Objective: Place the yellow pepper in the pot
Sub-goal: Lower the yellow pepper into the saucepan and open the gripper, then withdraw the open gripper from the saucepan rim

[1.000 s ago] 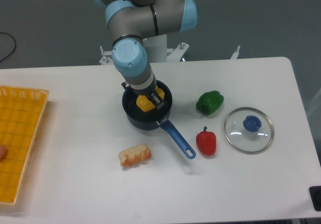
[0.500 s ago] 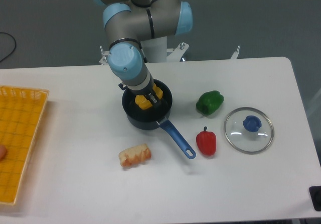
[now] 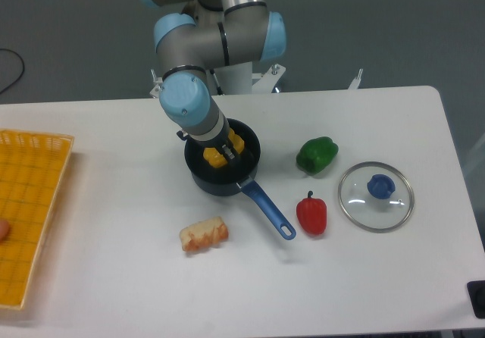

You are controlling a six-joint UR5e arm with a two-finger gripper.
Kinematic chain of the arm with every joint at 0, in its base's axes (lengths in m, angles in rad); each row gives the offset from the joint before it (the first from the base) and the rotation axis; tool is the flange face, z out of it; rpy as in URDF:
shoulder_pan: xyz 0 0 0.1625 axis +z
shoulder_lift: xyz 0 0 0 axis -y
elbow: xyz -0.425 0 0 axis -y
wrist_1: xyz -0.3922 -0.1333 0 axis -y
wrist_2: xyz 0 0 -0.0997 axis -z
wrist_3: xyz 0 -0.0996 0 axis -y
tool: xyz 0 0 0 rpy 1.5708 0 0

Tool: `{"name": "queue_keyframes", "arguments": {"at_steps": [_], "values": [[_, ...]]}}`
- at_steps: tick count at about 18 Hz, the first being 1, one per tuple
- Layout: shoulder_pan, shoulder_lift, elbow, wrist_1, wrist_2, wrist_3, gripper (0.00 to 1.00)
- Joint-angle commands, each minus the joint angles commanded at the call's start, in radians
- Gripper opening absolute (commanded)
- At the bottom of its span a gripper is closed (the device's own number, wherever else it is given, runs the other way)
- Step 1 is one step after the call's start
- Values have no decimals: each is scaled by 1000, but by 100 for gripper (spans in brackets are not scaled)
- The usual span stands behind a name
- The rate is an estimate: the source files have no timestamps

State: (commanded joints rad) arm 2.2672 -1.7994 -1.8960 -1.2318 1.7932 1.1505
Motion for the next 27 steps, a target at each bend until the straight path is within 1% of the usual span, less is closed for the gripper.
{"name": "queue_keyframes", "arguments": {"at_steps": [4,5,9,17,21,23,27], "values": [[-3,0,-2,0,-2,-9,59],[-11,-9,0,2,2,-17,59],[-17,-40,2,40,14,-25,59],[-32,-40,-2,41,15,-32,59],[-34,-41,-15,43,17,-34,62],[-34,-40,-21,43,24,-32,70],[-44,-40,-23,43,28,-34,70]]}}
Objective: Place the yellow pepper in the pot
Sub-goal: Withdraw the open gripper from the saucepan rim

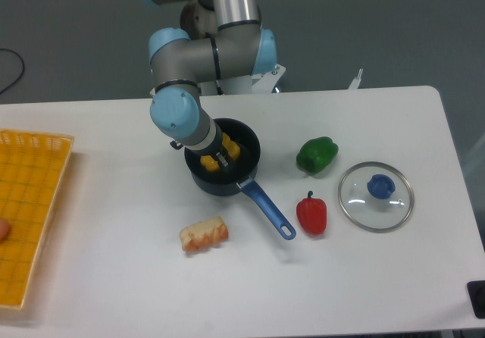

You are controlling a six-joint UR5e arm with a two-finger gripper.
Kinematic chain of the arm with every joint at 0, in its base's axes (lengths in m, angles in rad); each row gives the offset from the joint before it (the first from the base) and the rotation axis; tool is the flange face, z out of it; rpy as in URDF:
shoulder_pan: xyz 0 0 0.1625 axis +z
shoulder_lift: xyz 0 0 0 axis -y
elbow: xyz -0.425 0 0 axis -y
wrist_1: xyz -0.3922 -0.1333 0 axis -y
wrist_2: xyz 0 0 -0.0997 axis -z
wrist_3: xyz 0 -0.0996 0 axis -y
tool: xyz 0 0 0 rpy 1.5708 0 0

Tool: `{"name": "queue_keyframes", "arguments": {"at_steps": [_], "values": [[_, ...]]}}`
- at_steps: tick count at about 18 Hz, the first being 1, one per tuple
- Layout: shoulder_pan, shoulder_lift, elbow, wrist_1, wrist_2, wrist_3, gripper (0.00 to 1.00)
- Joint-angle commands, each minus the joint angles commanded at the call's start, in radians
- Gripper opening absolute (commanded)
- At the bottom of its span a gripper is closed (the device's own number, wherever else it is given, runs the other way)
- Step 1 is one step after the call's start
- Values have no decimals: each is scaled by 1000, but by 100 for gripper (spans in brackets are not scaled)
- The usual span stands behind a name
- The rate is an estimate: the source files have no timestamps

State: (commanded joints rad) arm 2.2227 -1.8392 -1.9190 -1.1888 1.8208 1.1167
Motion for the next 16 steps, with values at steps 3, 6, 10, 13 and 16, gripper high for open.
{"name": "queue_keyframes", "arguments": {"at_steps": [3,6,10,13,16], "values": [[0,2,2,0,0,0,70],[-2,3,5,0,0,0,76],[-2,2,2,0,9,5,99],[-3,5,5,0,25,3,99],[-3,3,29,-2,29,-3,100]]}}
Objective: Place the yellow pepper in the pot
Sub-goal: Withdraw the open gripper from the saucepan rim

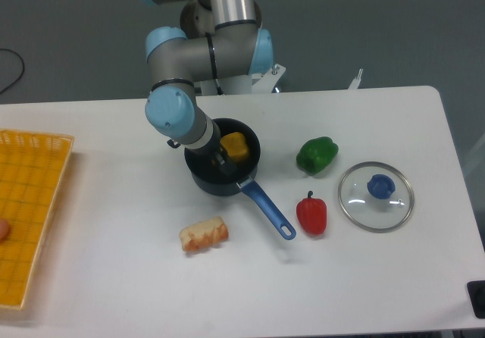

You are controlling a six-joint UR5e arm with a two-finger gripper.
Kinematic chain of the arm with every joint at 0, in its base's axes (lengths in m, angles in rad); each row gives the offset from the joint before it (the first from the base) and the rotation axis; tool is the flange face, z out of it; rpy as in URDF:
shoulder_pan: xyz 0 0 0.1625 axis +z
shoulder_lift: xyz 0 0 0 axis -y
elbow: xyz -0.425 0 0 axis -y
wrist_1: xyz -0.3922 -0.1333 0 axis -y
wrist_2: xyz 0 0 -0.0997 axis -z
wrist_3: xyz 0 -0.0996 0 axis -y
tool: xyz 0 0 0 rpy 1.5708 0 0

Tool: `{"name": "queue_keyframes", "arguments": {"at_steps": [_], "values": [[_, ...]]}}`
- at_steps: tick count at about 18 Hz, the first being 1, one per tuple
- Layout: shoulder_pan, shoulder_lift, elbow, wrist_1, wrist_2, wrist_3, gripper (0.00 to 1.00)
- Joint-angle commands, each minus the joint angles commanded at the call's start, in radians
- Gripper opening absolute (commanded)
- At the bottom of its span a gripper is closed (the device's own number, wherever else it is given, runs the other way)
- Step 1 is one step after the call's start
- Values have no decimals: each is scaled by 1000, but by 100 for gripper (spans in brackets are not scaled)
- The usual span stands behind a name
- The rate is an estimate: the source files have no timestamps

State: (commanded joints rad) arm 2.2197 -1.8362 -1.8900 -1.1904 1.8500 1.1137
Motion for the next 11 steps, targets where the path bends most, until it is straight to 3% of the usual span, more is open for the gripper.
{"name": "queue_keyframes", "arguments": {"at_steps": [7,11], "values": [[18,18,124,-15,-9,-23,100],[70,47,172,-5,-41,-20,100]]}}
